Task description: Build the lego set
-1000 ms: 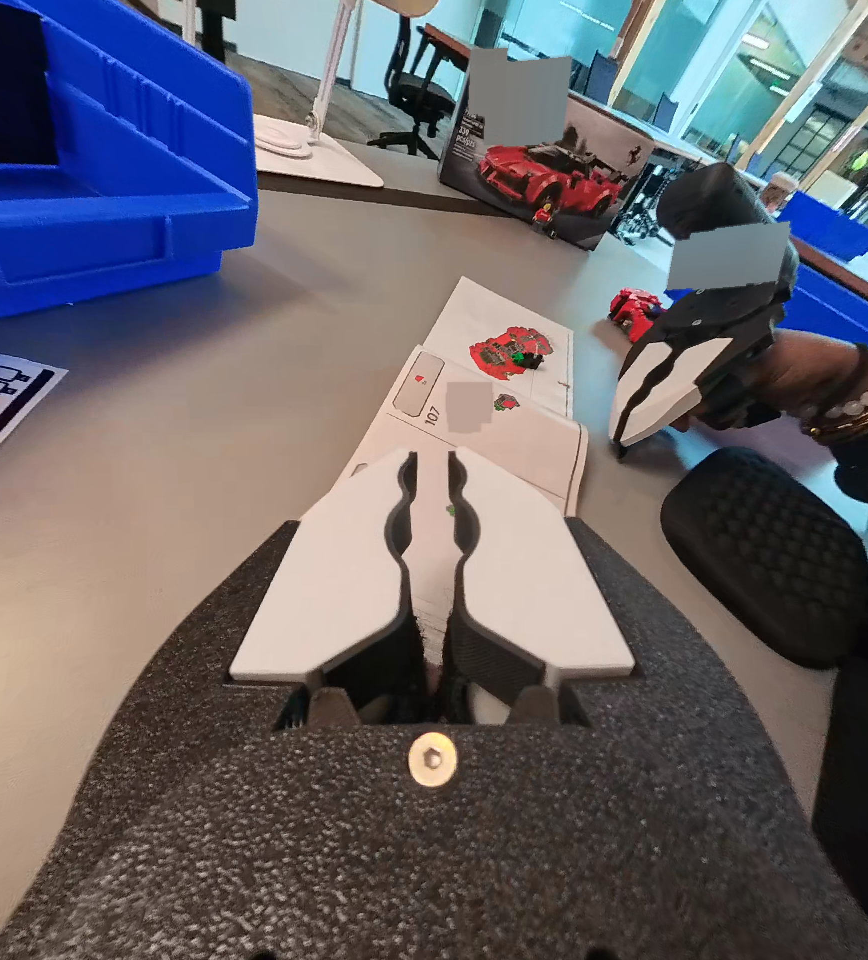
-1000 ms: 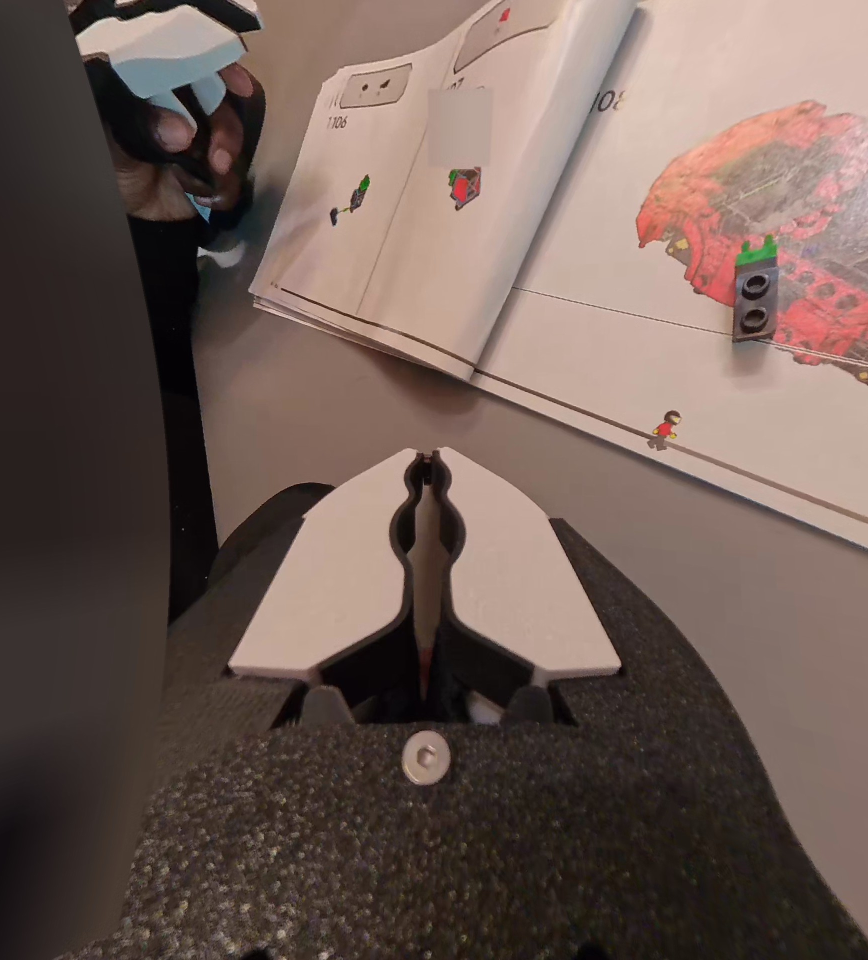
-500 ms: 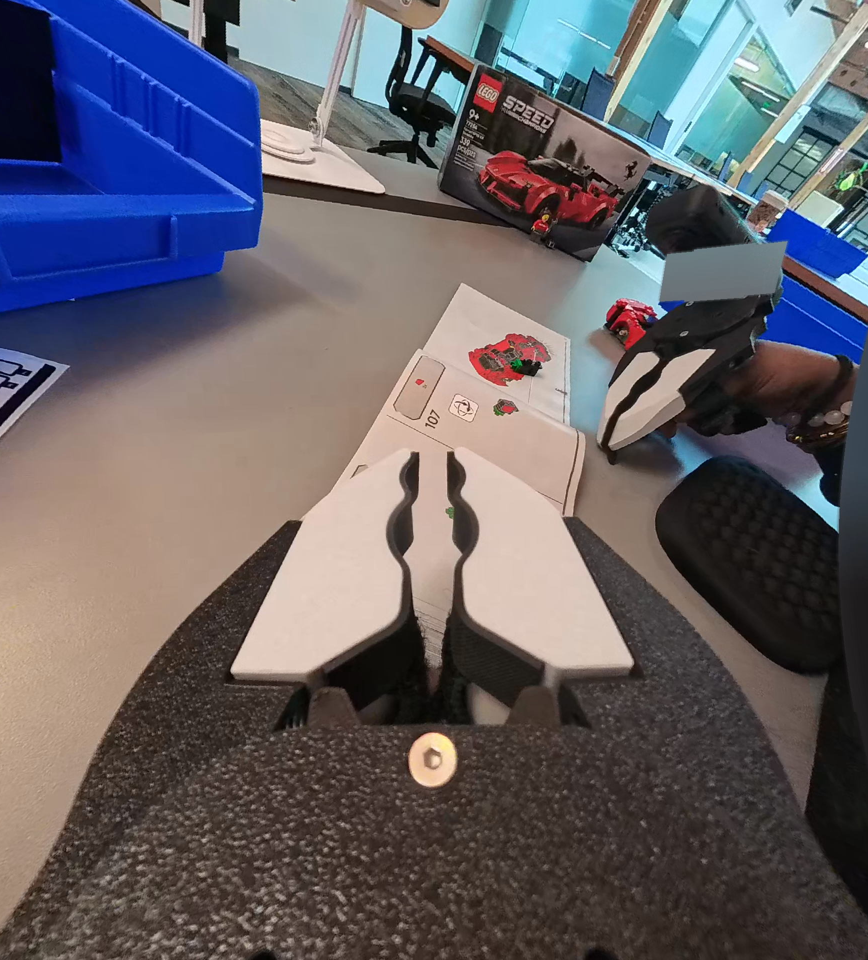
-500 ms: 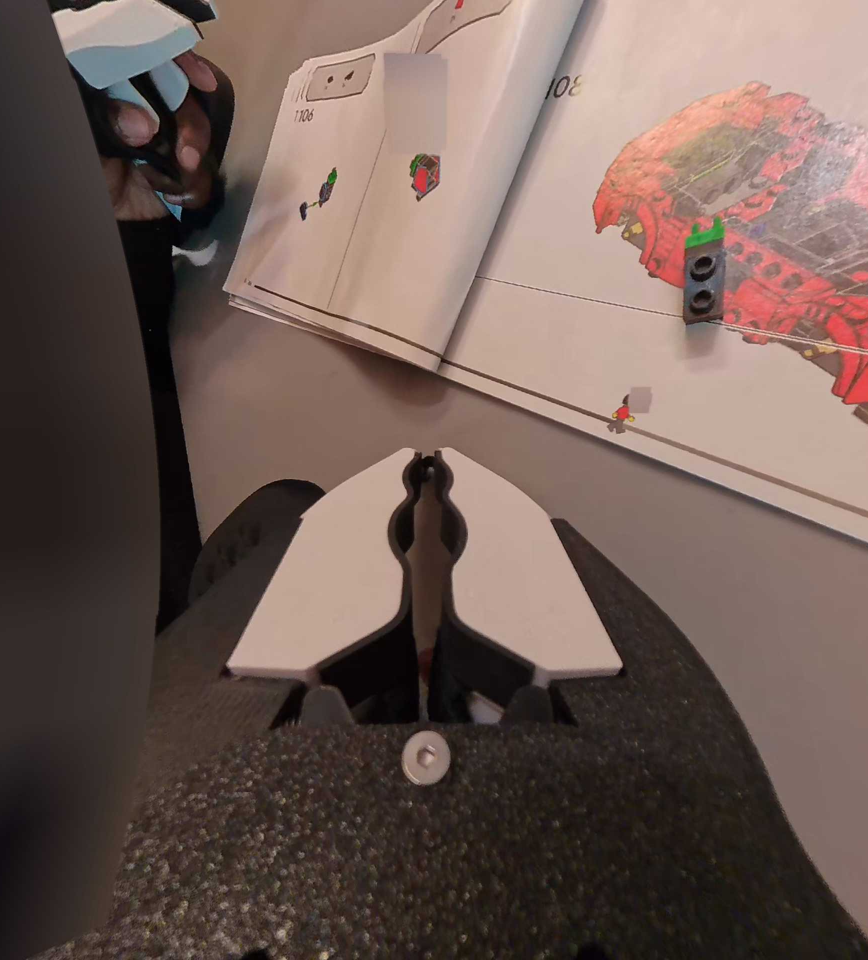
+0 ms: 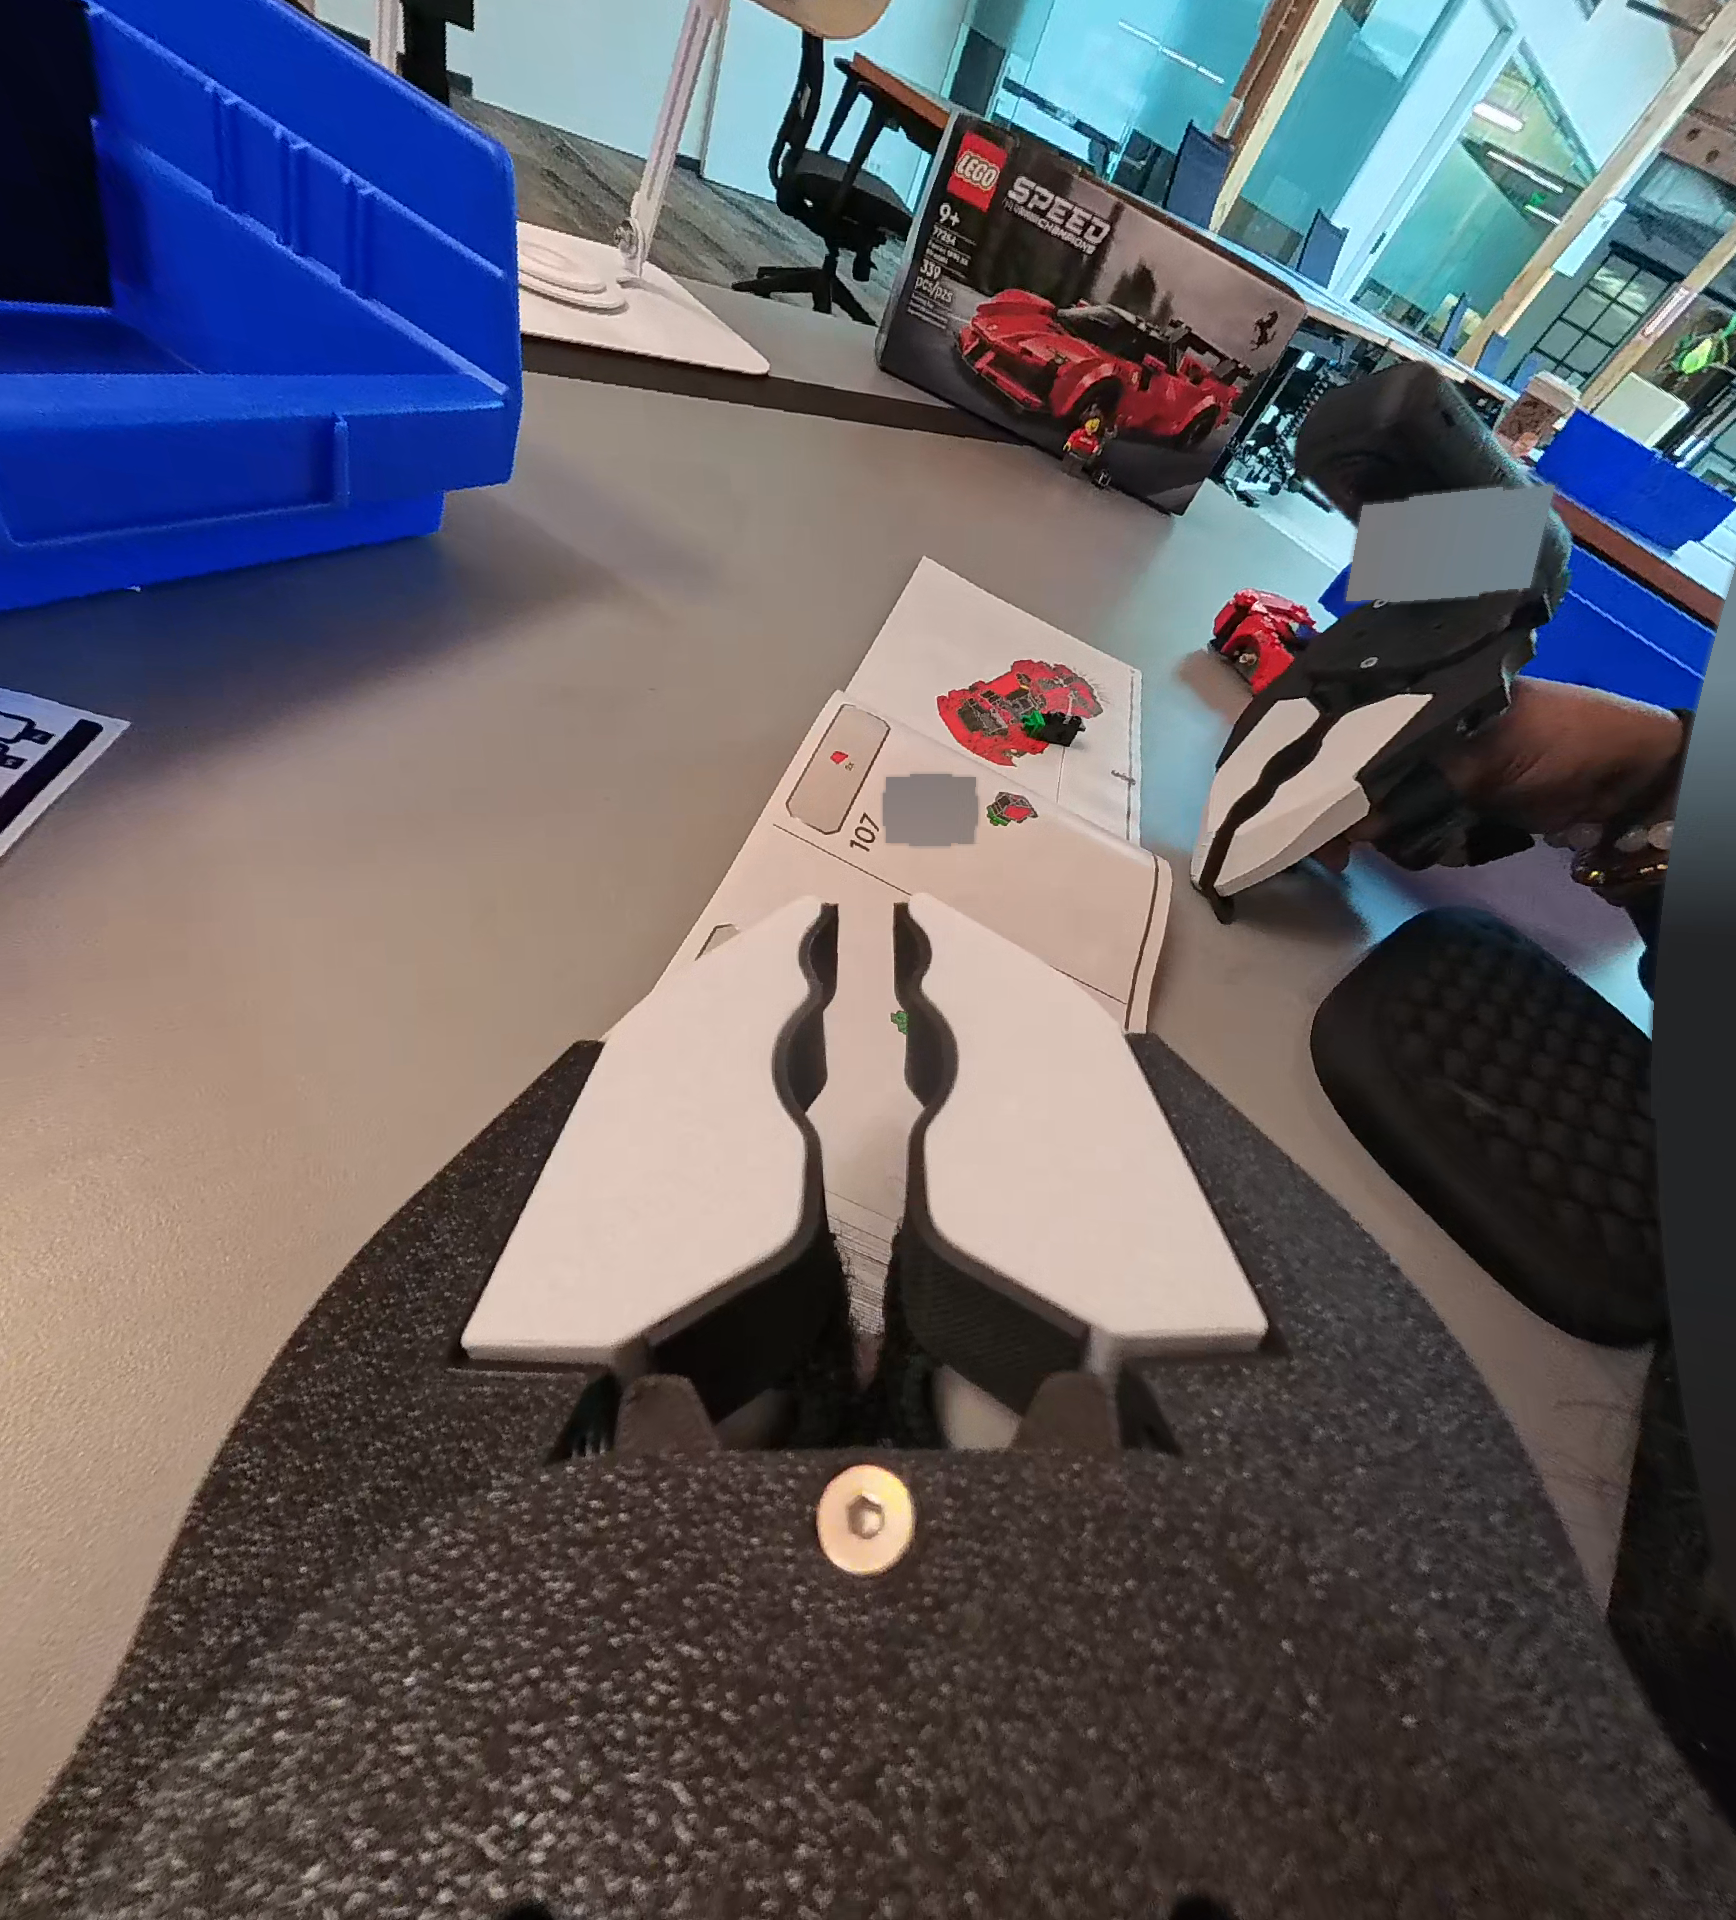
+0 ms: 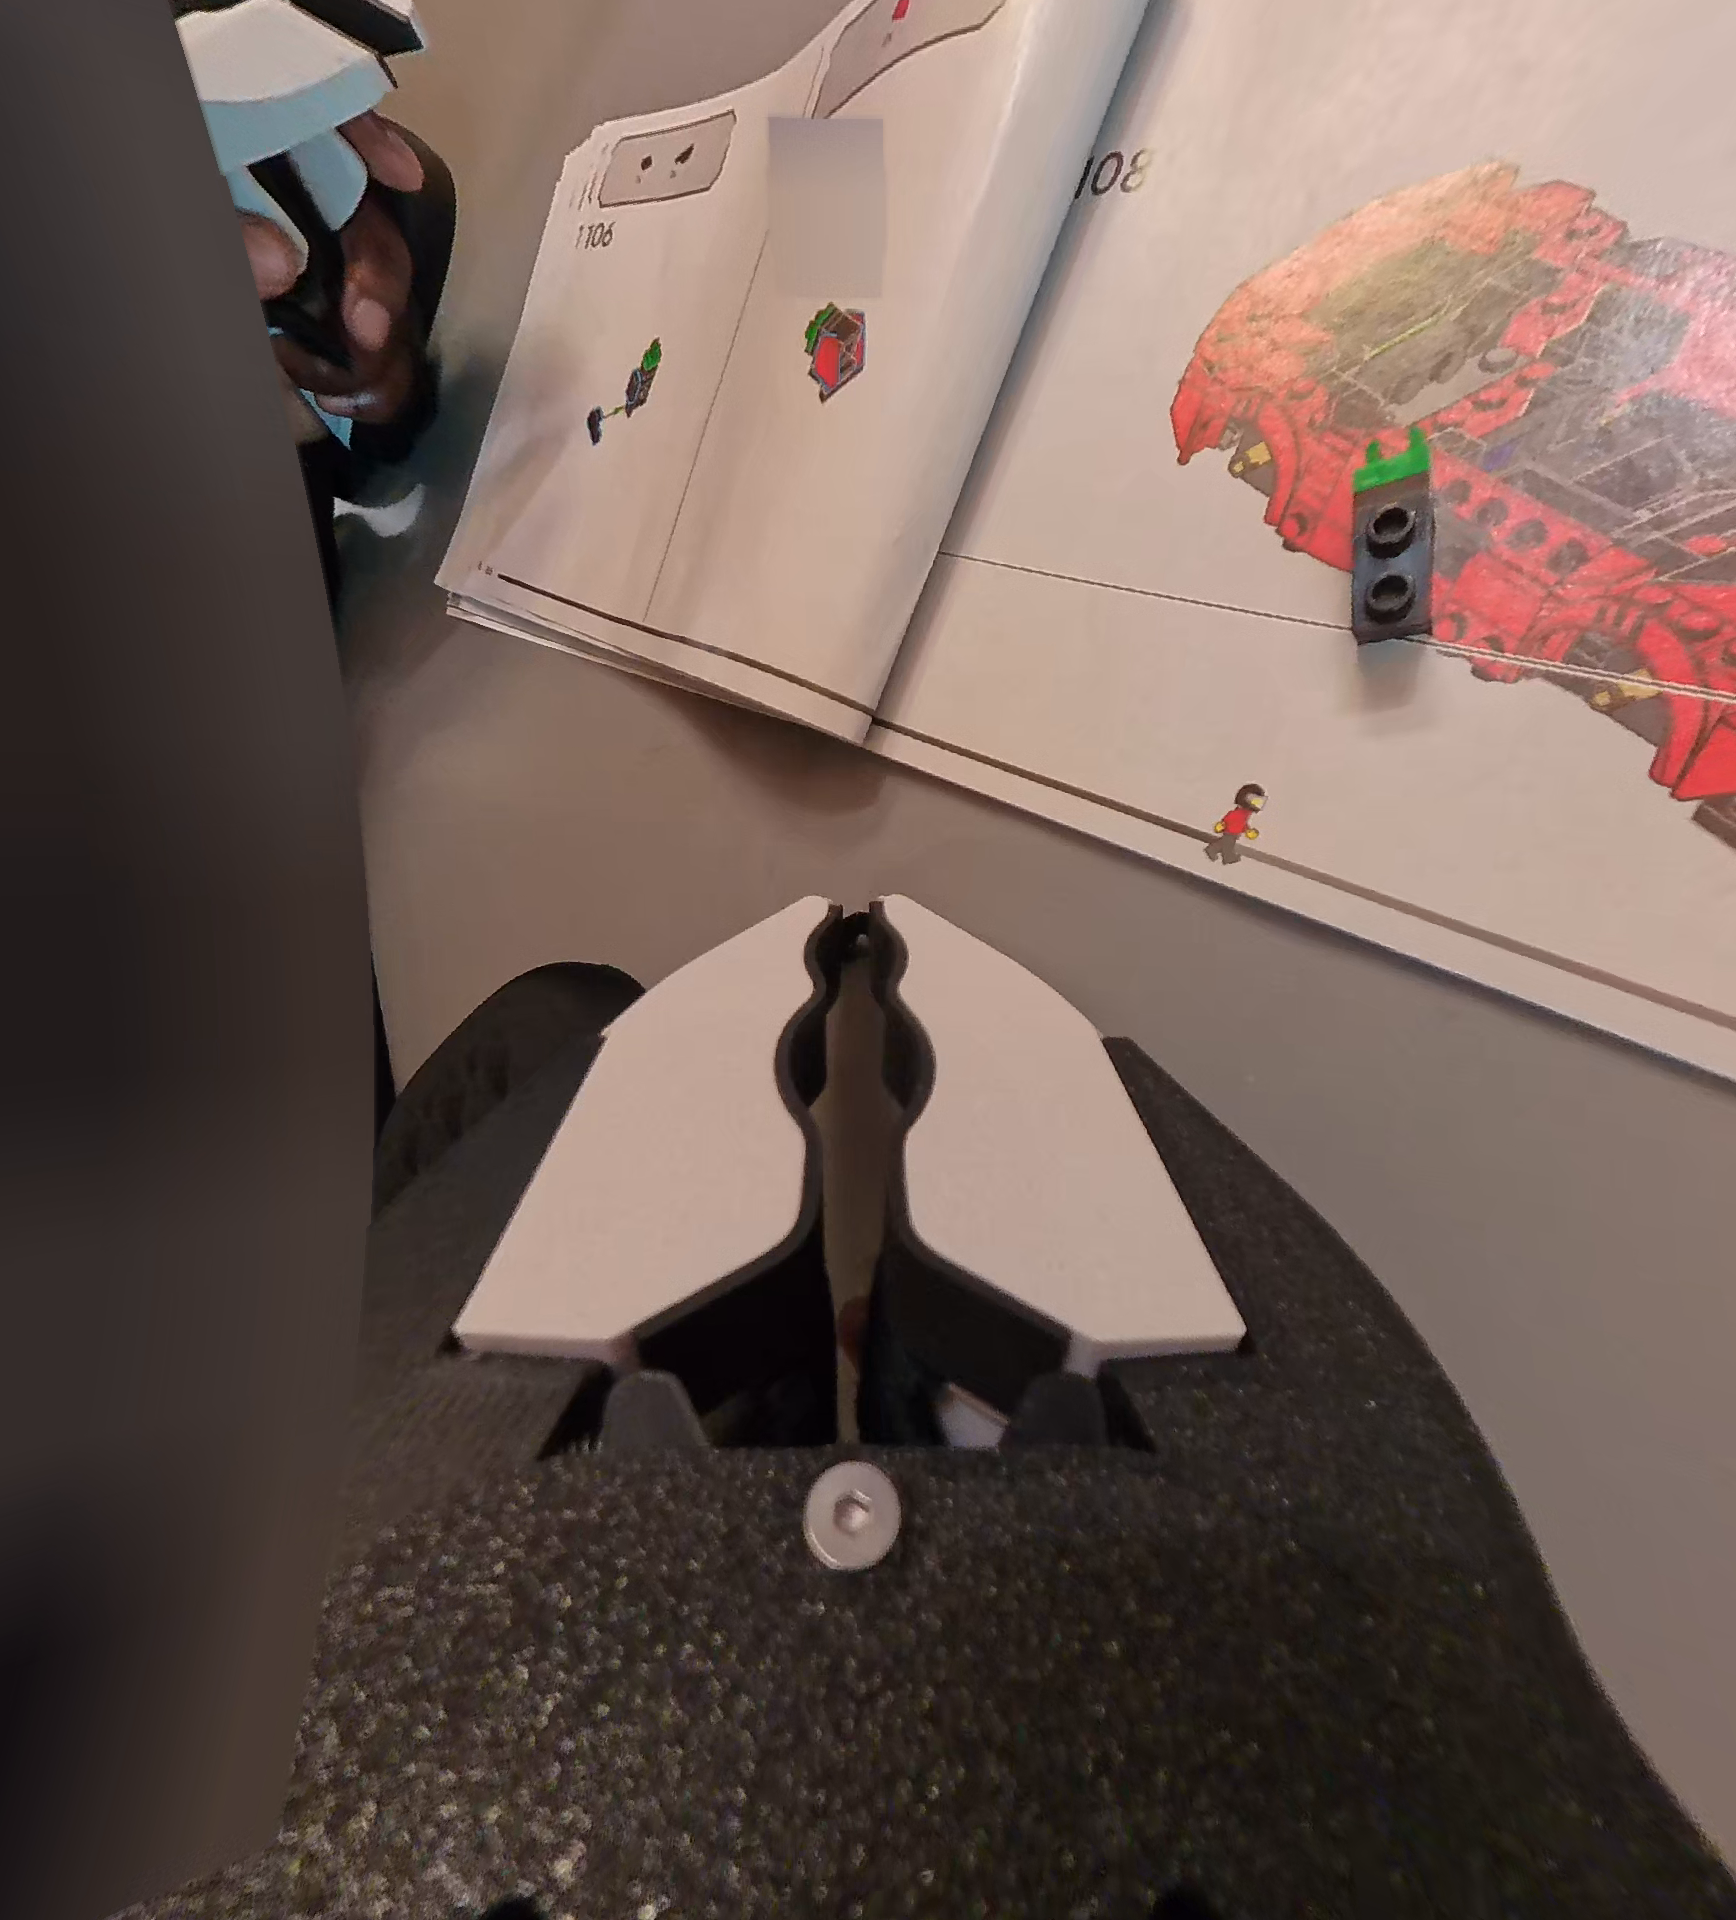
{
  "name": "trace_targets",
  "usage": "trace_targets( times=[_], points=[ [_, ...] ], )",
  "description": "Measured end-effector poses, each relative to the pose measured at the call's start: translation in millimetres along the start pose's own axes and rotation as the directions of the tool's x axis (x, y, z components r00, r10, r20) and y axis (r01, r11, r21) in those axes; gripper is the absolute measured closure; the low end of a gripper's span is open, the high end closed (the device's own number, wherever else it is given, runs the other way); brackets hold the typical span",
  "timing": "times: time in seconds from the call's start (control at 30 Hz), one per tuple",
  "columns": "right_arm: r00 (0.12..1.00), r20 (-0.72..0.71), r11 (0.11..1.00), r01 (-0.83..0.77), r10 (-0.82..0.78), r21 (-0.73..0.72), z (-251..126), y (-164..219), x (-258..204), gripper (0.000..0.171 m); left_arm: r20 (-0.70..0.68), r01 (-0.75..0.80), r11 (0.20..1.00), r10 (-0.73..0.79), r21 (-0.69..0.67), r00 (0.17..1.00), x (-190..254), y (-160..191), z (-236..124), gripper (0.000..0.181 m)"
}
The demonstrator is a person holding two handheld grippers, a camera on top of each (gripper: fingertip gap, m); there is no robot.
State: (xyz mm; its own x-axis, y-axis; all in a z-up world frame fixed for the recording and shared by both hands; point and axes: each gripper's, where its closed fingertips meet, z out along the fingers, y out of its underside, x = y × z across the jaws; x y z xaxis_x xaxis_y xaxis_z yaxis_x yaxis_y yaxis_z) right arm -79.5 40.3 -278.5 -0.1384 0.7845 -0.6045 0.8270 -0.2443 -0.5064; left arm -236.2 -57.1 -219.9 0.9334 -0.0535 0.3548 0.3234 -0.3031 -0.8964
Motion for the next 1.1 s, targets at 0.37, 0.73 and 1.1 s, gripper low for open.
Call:
trace_targets(
  times=[0.37,0.73,1.1],
  points=[
    [0.98,-0.112,0.985,0.16,-0.167,-0.067,-2.1,2.1,2.0,0.164,-0.004,0.002,1.0,-0.002,-0.004,1.0,0.4,0.6,0.5,0.172],
    [0.895,-0.225,0.922,0.36,-0.384,-0.142,-5.9,0.7,8.0,0.158,-0.011,0.007,1.0,-0.007,-0.012,1.0,1.2,1.5,1.0,0.172],
    [0.748,-0.429,0.821,0.57,-0.506,0.025,-38.3,-36.9,-7.1,0.158,-0.001,0.014,1.0,-0.014,-0.013,1.0,-0.5,1.8,0.9,0.172]
  ],
)
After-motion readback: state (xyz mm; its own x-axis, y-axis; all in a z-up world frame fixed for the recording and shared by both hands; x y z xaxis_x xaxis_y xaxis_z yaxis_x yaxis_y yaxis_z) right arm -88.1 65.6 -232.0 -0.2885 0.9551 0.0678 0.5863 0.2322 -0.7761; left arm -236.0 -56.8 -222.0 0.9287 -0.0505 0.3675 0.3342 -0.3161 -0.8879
